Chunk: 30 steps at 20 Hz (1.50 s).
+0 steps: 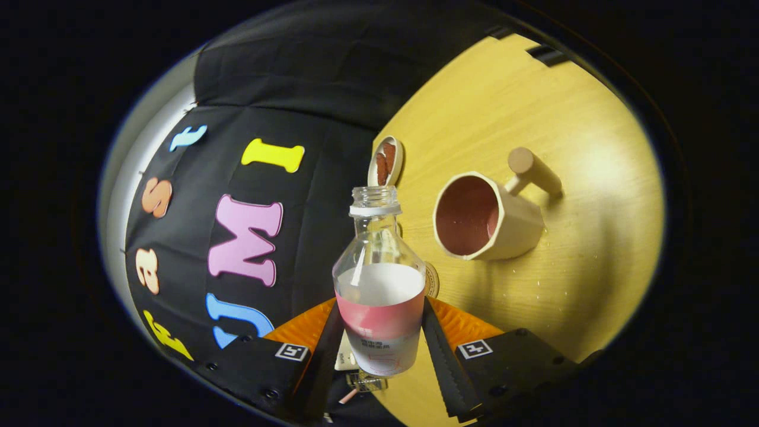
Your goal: Take the bottle from table, then pour the juice into the cup, finally place the bottle on the coaster
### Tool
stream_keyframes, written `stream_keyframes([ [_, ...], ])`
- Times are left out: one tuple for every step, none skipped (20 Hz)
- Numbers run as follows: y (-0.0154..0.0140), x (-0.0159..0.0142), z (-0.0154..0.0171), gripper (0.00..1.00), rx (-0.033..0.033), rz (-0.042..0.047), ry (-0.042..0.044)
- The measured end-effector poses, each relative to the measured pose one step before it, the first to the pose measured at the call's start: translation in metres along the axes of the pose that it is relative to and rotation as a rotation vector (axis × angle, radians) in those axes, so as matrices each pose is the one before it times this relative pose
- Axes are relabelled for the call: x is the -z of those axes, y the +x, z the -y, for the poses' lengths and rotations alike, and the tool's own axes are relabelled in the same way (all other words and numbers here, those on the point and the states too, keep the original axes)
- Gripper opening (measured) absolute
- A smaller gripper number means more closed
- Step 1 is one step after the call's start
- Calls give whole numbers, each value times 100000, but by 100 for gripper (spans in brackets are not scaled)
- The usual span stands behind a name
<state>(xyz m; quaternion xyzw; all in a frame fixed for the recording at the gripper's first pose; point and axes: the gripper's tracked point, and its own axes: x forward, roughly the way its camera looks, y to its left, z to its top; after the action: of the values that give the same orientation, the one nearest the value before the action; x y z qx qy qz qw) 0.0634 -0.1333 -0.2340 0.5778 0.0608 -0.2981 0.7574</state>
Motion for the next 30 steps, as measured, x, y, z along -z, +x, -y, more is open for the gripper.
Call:
stream_keyframes([
  [-347,-372,-298,76,-1403,1739,-8136],
  [-382,-336,-468,76,-1500,1723,-8138],
  [-553,-573,-478,76,-1233,2359,-8489],
  [-213,-838,-361,75,-325,2849,-8653],
  [-126,-1266,-376,75,315,3528,-9440],
  [-64,-678,-506,75,336,2981,-7712],
  [45,-857,-737,75,-643,2827,-6826],
  [96,-752,-923,75,-1644,2511,-6321],
  [132,-738,-993,75,-2192,2274,-6556],
  [254,-675,-1043,75,-1857,2067,-6865],
  [295,-702,-1005,75,-1698,1545,-6844],
  [453,-377,-815,75,-2013,1643,-7179],
  [561,-421,-1082,75,-2732,2369,-7583],
  [630,-658,-1247,75,-2826,2960,-7543],
  [605,-437,-1113,75,-2600,2586,-6633],
  [702,-197,-1154,75,-2598,2397,-5114],
  [636,96,-1225,75,-2812,1506,-3914],
  [749,606,-1185,75,-2653,412,-3298],
  [618,1053,-608,75,-2061,-246,-3097],
  [572,1183,-652,75,-1281,-1076,-2690],
  [537,1168,-591,75,-196,-1051,-2984],
  [554,1023,-341,75,296,-1227,-3183],
  [531,1048,-434,75,494,-1162,-2799],
  [478,1027,-458,75,345,-991,-1565],
  [426,1041,-390,76,56,-966,21],
  [412,1070,-329,76,294,-1478,885],
  [489,1265,-164,76,687,-1971,1342],
  [445,1207,107,76,1289,-2138,1455],
  [859,718,91,76,1213,-1439,959],
  [629,854,212,76,1059,-1468,525],
])
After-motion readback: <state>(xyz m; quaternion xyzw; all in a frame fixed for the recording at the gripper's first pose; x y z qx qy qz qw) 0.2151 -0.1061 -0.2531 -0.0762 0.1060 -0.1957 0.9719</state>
